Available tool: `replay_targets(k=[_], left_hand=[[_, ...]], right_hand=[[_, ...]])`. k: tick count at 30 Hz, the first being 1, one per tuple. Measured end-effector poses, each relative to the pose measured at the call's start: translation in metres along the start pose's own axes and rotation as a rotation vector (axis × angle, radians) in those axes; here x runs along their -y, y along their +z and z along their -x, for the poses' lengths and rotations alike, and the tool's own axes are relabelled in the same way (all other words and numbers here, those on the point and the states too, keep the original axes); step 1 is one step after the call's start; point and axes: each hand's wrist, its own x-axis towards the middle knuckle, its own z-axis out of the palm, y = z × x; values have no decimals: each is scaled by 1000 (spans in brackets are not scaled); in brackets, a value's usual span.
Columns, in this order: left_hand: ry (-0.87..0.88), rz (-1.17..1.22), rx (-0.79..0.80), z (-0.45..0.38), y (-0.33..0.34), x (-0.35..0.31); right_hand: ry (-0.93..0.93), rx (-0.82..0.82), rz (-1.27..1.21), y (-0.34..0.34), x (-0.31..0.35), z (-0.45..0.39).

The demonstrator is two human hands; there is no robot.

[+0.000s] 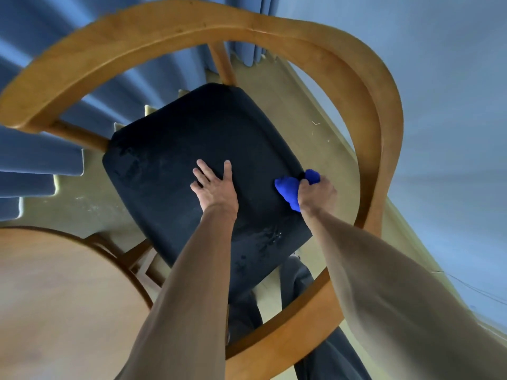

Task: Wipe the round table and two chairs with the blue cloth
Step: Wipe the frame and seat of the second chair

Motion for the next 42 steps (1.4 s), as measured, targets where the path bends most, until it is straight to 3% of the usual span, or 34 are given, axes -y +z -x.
replay_targets(k=[3, 8, 12, 16, 22, 27, 29, 32, 35, 37, 40, 42], left_hand=[[-23, 11, 10, 0, -1, -6], [-41, 77, -15, 3, 4, -10], [-36, 249, -55, 18, 9, -7], [-63, 332, -119, 34, 28, 11], [-556, 774, -234, 38, 38, 84], [-548, 902, -302, 29, 41, 156], [-525, 925, -332, 26, 40, 177], [-498, 913, -341, 26, 37, 202], [-341, 800, -332, 29, 36, 207], [-218, 745, -356, 25, 30, 195], [-195, 685, -336, 11, 13, 161], [-296, 670, -288, -1, 3, 138]], right_hand=[[114, 32, 14, -6, -15, 10], [146, 14, 26, 2, -8, 18], [-28, -109, 113, 15, -23, 40], [-211, -149, 12, 35, -4, 60], [-578, 84, -70, 83, 79, 107], [-793, 295, -92, 142, 144, 163], [-786, 334, -204, 160, 159, 183], [-677, 229, -335, 166, 169, 185], [-772, 14, -177, 150, 162, 161], [-704, -136, -59, 135, 151, 135], [-513, -151, 159, 116, 127, 99], [-551, -130, 239, 109, 115, 83]])
